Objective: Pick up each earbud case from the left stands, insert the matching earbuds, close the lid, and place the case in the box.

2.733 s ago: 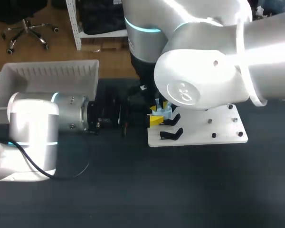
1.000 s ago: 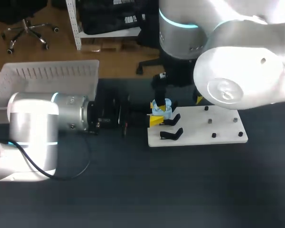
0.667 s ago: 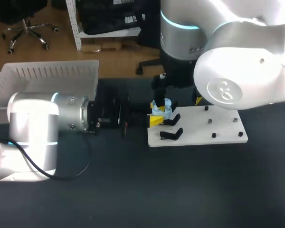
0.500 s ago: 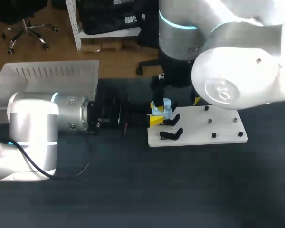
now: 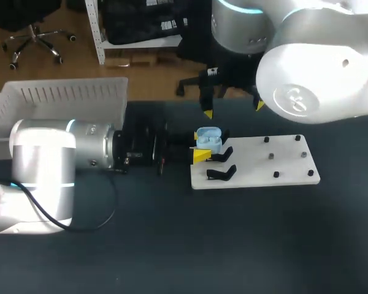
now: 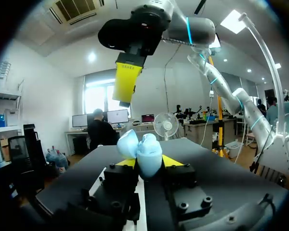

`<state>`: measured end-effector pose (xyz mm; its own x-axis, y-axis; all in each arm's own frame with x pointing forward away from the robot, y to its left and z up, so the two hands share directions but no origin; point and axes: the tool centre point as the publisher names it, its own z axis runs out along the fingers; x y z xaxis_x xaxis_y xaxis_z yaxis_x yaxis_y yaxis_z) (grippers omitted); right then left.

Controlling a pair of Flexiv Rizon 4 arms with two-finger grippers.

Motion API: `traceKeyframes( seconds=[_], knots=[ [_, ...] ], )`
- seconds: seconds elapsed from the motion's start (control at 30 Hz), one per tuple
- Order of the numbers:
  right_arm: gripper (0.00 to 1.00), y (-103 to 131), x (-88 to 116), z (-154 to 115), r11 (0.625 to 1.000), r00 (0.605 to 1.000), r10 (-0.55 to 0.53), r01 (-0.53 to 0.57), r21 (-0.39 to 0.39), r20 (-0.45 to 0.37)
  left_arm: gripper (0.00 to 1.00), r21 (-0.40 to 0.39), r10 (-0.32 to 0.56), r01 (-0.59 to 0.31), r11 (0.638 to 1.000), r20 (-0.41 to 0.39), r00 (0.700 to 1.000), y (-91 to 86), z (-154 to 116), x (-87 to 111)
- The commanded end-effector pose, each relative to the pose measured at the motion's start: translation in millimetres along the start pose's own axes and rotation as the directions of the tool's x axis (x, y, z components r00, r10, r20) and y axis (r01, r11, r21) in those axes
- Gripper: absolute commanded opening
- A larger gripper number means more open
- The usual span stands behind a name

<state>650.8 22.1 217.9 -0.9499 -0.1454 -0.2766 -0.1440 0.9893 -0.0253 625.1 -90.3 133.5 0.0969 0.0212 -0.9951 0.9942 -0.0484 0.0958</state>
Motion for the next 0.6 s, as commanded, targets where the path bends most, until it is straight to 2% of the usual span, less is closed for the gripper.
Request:
traceKeyframes(
  seconds=[0.03,0.13,0.3,0.43,0.6],
  knots=[
    [1.0,-10,-19,20,0.999,0.999,0.035,-0.036,-0.012,-0.029,0.0,-0.007,0.004,-0.004,1.0,0.003,1.0,-1.6,1,0.8],
    [1.0,-15,-28,35,0.998,0.997,0.058,-0.058,-0.002,-0.056,0.0,-0.007,0.004,-0.004,1.0,0.003,1.0,-1.6,1,0.8],
    [1.0,-16,-32,42,0.998,0.994,0.057,-0.058,-0.004,-0.088,0.0,-0.007,0.004,-0.004,1.0,0.003,1.0,-1.6,1,0.8],
    [1.0,-14,-30,49,0.999,0.992,0.053,-0.053,-0.002,-0.118,0.0,-0.007,0.004,-0.004,1.0,0.003,1.0,-1.6,1,0.8],
    [1.0,-11,-18,59,0.999,0.985,0.04,-0.042,-0.01,-0.167,0.0,-0.007,0.004,-0.004,1.0,0.003,1.0,-1.6,1,0.8]
  ],
)
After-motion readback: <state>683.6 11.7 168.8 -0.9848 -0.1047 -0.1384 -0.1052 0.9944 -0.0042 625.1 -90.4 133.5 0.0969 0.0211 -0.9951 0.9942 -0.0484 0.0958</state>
